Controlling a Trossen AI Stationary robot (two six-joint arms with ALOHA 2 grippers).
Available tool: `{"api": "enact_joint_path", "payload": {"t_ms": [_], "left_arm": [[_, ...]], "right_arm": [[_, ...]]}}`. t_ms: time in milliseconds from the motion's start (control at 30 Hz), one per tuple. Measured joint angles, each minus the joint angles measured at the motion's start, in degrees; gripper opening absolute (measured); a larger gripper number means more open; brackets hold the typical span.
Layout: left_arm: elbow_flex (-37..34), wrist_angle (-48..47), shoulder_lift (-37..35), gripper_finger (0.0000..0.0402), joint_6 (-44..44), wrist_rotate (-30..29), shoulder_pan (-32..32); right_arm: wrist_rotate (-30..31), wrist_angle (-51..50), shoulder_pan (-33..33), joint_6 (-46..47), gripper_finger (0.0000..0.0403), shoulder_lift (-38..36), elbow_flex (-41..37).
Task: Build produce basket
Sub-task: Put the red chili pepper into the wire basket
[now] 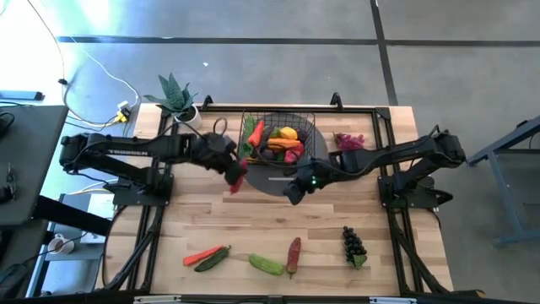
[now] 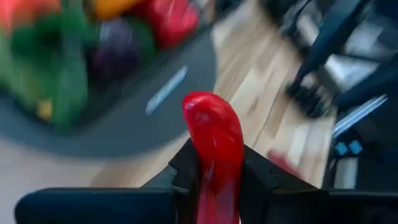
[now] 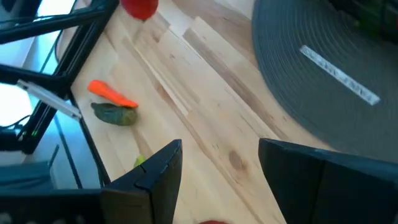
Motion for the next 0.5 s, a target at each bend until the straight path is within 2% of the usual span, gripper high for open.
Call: {"api": "enact_joint_path", "payload": {"t_ms": [200,500], "left_arm": [[0.0,8.8,0.0,0.0057,3.9,1.4,6.6],[0.0,13.3,0.2,0.0058,11.0,0.8,15.4]], "right_arm": [[5.4,-0.9,2.9,6.5,0.0195,0.0,0.0],[9.9,-1.3,6.0,17.6,0.0195,0.0,0.0]]}}
